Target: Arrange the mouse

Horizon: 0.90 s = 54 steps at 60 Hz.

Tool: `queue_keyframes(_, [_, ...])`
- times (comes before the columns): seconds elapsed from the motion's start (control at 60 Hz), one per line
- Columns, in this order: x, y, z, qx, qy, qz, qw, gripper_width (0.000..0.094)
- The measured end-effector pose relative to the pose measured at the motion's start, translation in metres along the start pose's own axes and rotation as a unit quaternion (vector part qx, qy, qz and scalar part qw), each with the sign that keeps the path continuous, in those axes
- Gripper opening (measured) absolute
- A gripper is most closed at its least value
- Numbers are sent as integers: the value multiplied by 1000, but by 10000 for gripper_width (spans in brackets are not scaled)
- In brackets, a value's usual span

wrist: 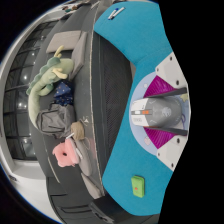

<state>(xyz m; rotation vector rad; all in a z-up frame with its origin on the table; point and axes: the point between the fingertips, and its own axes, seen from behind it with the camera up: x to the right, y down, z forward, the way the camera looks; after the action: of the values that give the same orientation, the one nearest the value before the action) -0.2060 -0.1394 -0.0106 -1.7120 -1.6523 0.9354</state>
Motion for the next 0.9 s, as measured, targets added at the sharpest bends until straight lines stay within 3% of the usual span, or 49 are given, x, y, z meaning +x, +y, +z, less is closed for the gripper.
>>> queue_keyframes(0.05, [-1,2,-1,-2,1,1,1000,593])
queue_keyframes(0.1, [1,-1,-5,0,7,7,1000,841])
queue_keyframes(0.117, [1,-1,-9,2,10,8,1000,868])
queue_keyframes(0.233, [14,-12,-49,25,21,7,999,852])
queue_keyframes(0.383, [25,9,-142,21,13,12,1000,852])
queue_keyframes(0.7, [64,101,-330,1,-27,29,999,852])
queue_keyframes(0.9, [91,145,-406,13,-11,17,1000,855])
